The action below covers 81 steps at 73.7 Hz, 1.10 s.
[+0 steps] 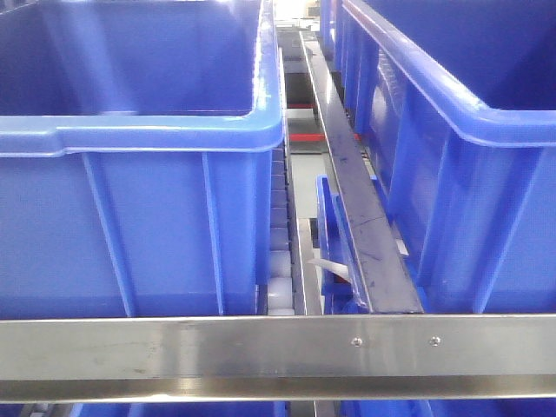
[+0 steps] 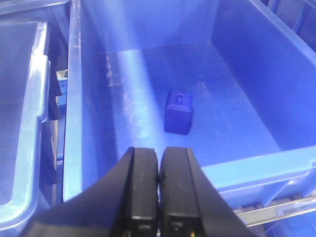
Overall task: Pick and sort blue part to right shelf
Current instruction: 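Lower the right gripper into the other bin and release its blue block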
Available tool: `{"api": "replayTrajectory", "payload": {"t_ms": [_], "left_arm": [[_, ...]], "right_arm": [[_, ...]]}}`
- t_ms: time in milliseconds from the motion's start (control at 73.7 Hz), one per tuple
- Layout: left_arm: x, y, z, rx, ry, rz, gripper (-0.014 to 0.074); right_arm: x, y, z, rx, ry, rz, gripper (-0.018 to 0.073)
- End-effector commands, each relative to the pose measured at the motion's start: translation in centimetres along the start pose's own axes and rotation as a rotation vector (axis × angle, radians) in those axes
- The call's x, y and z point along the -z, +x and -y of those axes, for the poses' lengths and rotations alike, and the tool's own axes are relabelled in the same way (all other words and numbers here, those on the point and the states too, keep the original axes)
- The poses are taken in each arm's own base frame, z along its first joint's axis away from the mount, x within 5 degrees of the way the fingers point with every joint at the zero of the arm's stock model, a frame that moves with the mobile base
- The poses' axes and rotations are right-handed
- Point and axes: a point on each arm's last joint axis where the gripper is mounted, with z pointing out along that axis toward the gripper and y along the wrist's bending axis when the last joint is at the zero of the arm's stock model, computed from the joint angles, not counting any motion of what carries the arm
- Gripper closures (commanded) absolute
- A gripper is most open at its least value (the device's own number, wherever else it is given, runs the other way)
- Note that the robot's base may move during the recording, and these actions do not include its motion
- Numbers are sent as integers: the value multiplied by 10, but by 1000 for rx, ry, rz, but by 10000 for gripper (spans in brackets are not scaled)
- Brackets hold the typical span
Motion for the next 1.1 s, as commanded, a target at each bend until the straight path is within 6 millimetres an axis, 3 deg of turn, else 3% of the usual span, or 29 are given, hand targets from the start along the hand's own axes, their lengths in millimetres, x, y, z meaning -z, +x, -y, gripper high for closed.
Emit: {"api": "replayTrajectory", "payload": {"t_ms": [0,190,312,570,814,950,1086], "left_arm": [[4,-15,1,-4,12,98,470],[0,-9,2,7,23,79,470],[-1,6,2,50,10,114,470],[-8,66,-2,119,-128,347,470],[-30,112,-4,181,-162,390,470],[-38,125,-5,189,-161,500,470],[-39,126,-5,192,-161,468,470]], "right_arm": [[1,-15,0,11,-2,103,503],[1,-15,0,11,-2,103,503],[1,-15,0,11,-2,103,503],[1,-15,0,11,-2,103,503],[1,-15,0,11,-2,102,503],[1,-15,0,11,-2,101,503],[1,-15,0,11,-2,100,503]]}}
